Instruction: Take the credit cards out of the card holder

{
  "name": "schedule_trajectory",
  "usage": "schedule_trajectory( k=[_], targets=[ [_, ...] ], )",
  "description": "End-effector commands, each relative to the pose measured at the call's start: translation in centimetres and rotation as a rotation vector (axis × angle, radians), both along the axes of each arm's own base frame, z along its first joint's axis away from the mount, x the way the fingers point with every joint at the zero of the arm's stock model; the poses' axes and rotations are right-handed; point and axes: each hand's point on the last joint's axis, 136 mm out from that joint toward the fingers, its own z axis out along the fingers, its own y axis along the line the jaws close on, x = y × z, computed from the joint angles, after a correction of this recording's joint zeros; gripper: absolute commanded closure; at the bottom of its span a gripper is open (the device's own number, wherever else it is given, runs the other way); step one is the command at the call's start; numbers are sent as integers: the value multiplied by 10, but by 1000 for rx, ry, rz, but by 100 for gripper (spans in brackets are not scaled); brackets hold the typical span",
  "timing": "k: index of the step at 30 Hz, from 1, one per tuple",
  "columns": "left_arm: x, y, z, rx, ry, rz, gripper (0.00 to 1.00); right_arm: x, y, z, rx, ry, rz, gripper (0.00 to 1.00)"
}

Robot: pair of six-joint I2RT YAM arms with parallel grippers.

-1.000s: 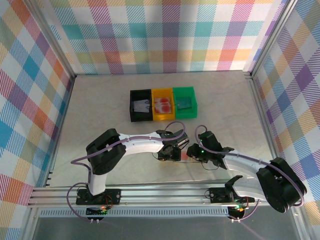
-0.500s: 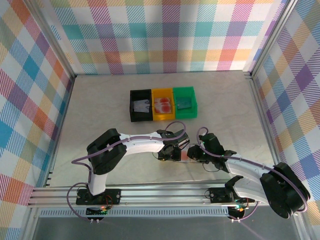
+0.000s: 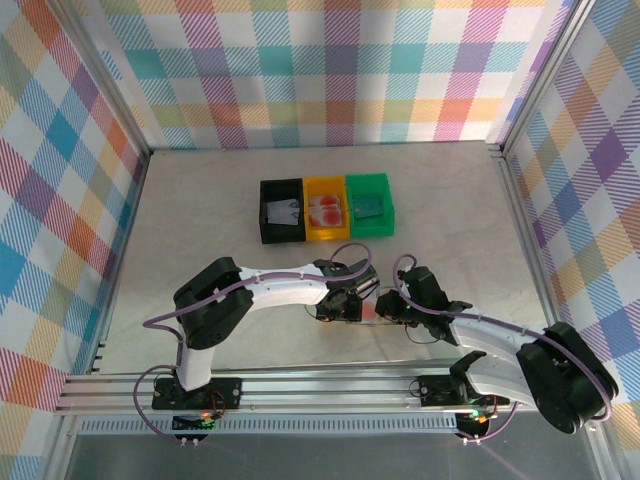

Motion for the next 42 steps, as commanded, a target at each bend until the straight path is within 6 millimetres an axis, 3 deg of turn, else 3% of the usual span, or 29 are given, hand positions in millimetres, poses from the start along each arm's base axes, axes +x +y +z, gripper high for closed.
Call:
schedule_trajectory(
  k=[1,4,24,35,39,42],
  targets=[
    [-53,-3,-91,29,204,-60,38,-7,13,12,61,-22,72,94],
    [-53,-2,-91,30,205,-60,38,-8,7,13,36,-30,63,100],
    [-54,-1,-92,33,207,-60,38,-23,-27,14,-63,-63,16,100],
    [-51,-7,-82,15,198,-65,38,-29,-33,10,-58,-51,-5,100],
    [-46,-12,-68,10,176,-79,38,-29,-34,10,-55,-48,-9,89],
    [-43,-16,-57,1,163,-88,38,-30,-34,10,-55,-46,-12,76]
  ],
)
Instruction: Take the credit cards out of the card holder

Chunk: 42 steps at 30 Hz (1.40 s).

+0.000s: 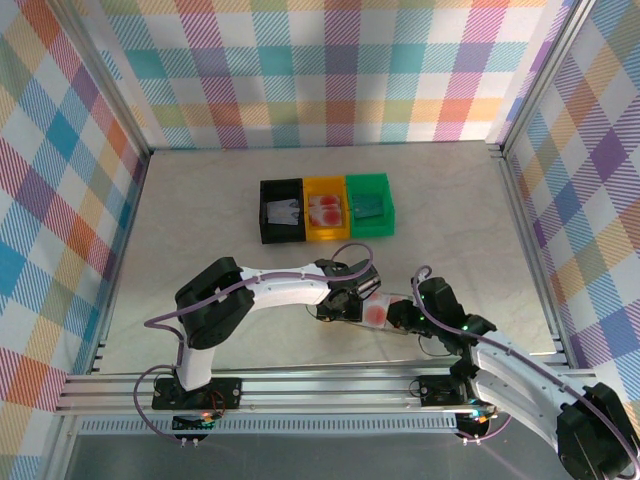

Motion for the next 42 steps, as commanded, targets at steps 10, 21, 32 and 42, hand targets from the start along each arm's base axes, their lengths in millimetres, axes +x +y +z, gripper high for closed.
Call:
schedule_trajectory(
  k=[10,21,32,42],
  targets=[
    [-38,-22,-35,-24,142,-101,38,-6,-9,-3,0,-1,-28,72],
    [-25,-30,2,-42,74,-124,37,2,-1,-2,31,3,-29,72],
    [-11,-25,26,-31,-14,-115,37,3,-3,-4,39,-5,-44,73],
    [-12,-28,13,-12,9,-123,36,1,-10,-7,4,5,-49,73]
  ],
)
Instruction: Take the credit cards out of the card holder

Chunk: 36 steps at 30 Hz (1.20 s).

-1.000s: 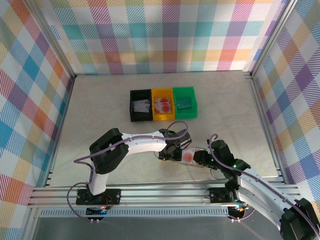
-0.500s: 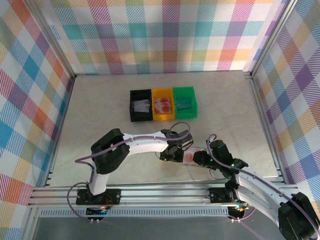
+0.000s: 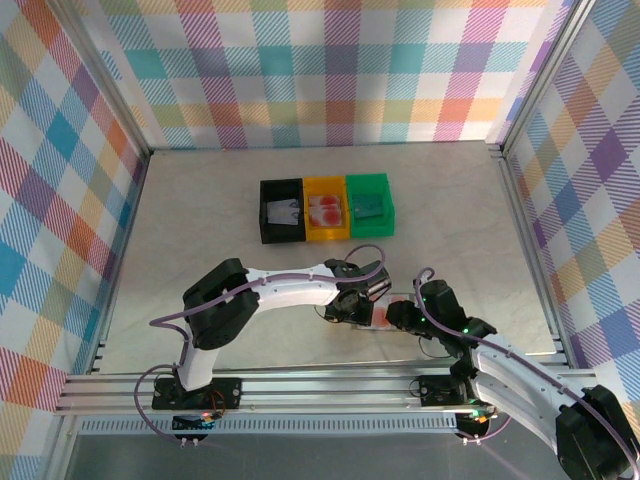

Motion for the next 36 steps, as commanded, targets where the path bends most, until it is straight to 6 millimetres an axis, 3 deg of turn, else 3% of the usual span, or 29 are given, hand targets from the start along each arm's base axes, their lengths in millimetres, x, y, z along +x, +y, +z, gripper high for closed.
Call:
schedule_trajectory(
  k=[1,7,12,21,31,36],
  targets=[
    [-6,-5,-6,7,18,-27,36,-3,-6,-1,-20,6,-8,73],
    [-6,-3,-11,7,24,-21,36,-3,-13,1,-17,-13,-44,72],
    [-10,-8,-23,-4,54,-15,36,-2,-5,-1,8,-1,-19,73],
    [-19,0,-45,22,89,-5,36,0,-14,-12,-39,24,-60,73],
    [-30,-1,-68,36,129,-9,36,3,4,0,44,-31,16,73],
    [-33,-1,-78,42,146,-8,36,2,5,-4,46,-18,20,73]
  ],
)
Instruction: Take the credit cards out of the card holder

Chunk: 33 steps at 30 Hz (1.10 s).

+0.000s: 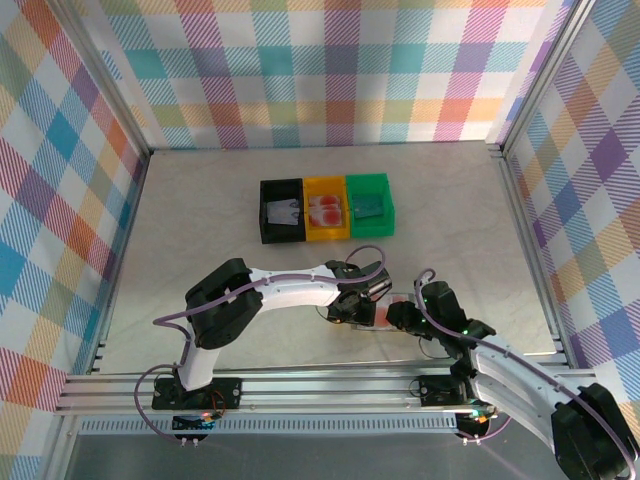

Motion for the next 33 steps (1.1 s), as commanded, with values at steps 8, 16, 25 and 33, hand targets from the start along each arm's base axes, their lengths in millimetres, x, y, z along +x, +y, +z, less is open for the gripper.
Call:
schedule_trajectory(
  k=[8,16,25,33],
  targets=[
    [-37,8,-79,76,141,-17,37,3,4,-2,16,-10,17,74],
    [-41,9,-88,84,153,-15,37,3,6,-1,23,-16,26,80],
    [-46,9,-100,93,168,-19,37,2,6,-1,31,-22,29,86],
    [-47,9,-103,95,171,-18,37,1,3,2,28,-35,19,95]
  ],
)
